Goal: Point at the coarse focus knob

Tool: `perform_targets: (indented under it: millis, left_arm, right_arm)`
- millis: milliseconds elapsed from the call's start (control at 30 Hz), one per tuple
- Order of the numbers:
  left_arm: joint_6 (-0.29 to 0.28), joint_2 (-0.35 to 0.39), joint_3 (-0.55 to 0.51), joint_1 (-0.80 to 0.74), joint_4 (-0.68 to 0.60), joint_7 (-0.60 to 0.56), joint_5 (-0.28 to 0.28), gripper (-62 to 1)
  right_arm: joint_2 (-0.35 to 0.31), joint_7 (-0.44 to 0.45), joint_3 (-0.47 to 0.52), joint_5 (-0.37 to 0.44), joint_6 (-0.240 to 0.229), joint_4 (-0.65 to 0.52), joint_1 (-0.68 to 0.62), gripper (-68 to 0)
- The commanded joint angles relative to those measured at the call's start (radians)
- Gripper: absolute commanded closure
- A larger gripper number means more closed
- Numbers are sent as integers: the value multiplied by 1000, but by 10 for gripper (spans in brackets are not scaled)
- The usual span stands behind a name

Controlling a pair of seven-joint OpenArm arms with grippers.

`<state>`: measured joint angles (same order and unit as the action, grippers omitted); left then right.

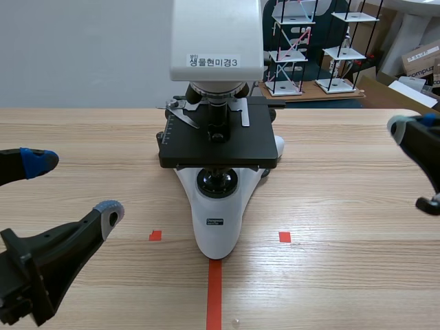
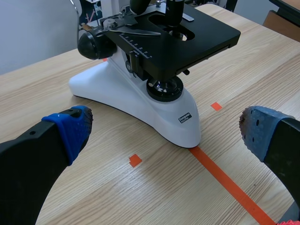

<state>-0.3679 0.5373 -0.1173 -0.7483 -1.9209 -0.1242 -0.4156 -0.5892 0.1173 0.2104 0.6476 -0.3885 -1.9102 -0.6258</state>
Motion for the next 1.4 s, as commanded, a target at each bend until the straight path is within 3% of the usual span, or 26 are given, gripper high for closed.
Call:
perform_targets:
  millis: [0,200,300,533,700,867,1133,1367]
  left_arm:
    - [-1,-3,-7,1,-4,-16,-8,-623]
    - [-1,-3,-7,1,-4,-16,-8,-623]
    - [-1,-3,-7,1,-4,-16,-8,-623]
    - [-1,-3,-7,1,-4,-16,-8,-623]
    - [-1,-3,-7,1,-4,-16,-8,-623]
    - [-1,-3,-7,1,-4,-16,-8,-623]
    - [-1,-3,-7,1,-4,-16,-8,-623]
    - [-1,-3,-7,1,-4,-16,-8,-623]
  right_arm:
    - [-26,-5,24,26,0,-13,38,-18]
    - [-80,-157,32,112,5,-13,206,-8]
    - [-108,-225,32,173,31,-13,306,-8]
    - [-117,-290,19,175,50,-13,506,-8]
    - [-117,-337,-51,164,61,8,637,-8]
    - [-114,-343,-162,127,94,93,766,-8]
    - [-66,-342,-315,107,93,317,951,-8]
    - [-3,-436,-434,108,43,492,1109,-8]
